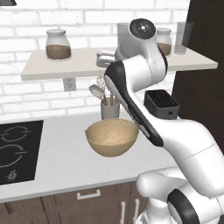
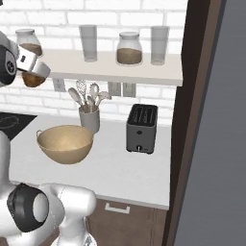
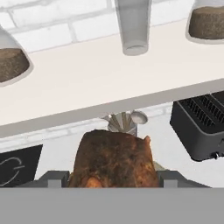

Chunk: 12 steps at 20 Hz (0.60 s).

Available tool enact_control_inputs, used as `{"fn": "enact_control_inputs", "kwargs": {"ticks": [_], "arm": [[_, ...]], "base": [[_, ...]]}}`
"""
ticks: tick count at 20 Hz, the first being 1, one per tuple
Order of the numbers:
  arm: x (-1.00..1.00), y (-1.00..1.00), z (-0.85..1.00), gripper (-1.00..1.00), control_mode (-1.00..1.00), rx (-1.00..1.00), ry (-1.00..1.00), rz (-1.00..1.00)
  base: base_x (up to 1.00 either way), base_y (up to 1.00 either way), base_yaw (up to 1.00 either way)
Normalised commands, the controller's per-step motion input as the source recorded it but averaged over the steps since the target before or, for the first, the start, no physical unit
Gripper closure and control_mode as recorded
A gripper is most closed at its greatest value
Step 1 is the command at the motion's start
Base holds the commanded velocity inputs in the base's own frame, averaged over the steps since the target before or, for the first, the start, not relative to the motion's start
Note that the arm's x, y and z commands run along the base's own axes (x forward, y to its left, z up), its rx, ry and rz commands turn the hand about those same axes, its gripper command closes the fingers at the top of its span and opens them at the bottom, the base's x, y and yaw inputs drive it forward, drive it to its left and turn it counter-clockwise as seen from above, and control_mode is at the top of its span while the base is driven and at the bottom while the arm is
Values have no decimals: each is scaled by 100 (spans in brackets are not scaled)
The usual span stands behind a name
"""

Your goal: Open the cabinet, pick up the bread from the cabinet and place it in the basket. Then move the basket to the dining counter.

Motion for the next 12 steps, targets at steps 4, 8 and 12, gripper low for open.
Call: {"fn": "enact_control_inputs", "kwargs": {"ticks": [4,8,12], "arm": [[-86,2,-81,100,-100,0,20,0],[0,-4,-100,100,-100,3,30,5],[33,0,-100,100,-100,0,24,4]], "base": [[0,0,0],[0,0,0],[0,0,0]]}}
